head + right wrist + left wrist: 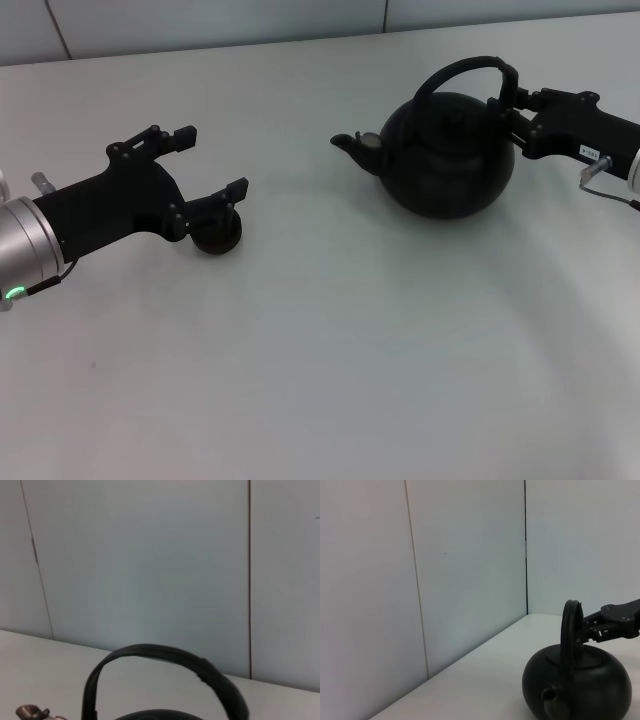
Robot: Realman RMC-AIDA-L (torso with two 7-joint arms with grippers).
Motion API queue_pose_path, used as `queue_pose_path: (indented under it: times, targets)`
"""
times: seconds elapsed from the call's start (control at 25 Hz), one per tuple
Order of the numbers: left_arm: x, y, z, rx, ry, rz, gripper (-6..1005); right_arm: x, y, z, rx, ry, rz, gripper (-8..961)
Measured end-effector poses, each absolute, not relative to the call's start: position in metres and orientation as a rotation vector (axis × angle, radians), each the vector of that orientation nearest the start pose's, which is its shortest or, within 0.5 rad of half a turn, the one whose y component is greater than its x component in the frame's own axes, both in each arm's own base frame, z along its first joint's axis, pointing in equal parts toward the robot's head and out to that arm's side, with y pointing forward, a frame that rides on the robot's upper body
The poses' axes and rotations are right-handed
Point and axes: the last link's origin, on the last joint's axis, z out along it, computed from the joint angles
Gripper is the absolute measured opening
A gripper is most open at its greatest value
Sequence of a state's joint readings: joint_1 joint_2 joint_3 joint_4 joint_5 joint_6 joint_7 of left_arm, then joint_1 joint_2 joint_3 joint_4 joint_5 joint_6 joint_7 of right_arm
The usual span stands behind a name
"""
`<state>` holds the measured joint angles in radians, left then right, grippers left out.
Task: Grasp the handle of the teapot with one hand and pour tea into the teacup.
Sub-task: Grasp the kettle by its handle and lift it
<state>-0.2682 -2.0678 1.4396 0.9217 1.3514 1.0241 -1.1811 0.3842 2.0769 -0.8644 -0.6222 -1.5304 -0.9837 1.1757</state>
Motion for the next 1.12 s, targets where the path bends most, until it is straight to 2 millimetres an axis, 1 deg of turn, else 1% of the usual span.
queue_pose_path:
  times: [0.12,0.36,0.56,0.68,1.12]
  targets:
    - [-0.2368,0.3316,-0.0296,-2.498,-0.305,-0.634,870,0.3275,0.3580,0.0220,-2.110,0.700,0.546,430]
    - [-0.2369,0.3317,-0.0293,-2.497,-0.305,-0.634,870,0.3278,0.3577,0.0215,-2.111,0.701,0.543,244]
    - [-0.2370,0.3319,-0.0290,-2.496,-0.306,-0.634,870,0.3278,0.3577,0.0209,-2.112,0.701,0.541,159]
    - [-0.2372,0.3322,-0.0285,-2.496,-0.304,-0.633,870,0.3277,0.3576,0.0207,-2.112,0.702,0.541,133]
    - [-0.2369,0.3328,-0.0284,-2.497,-0.300,-0.630,870,0.3264,0.3581,0.0196,-2.115,0.689,0.539,132]
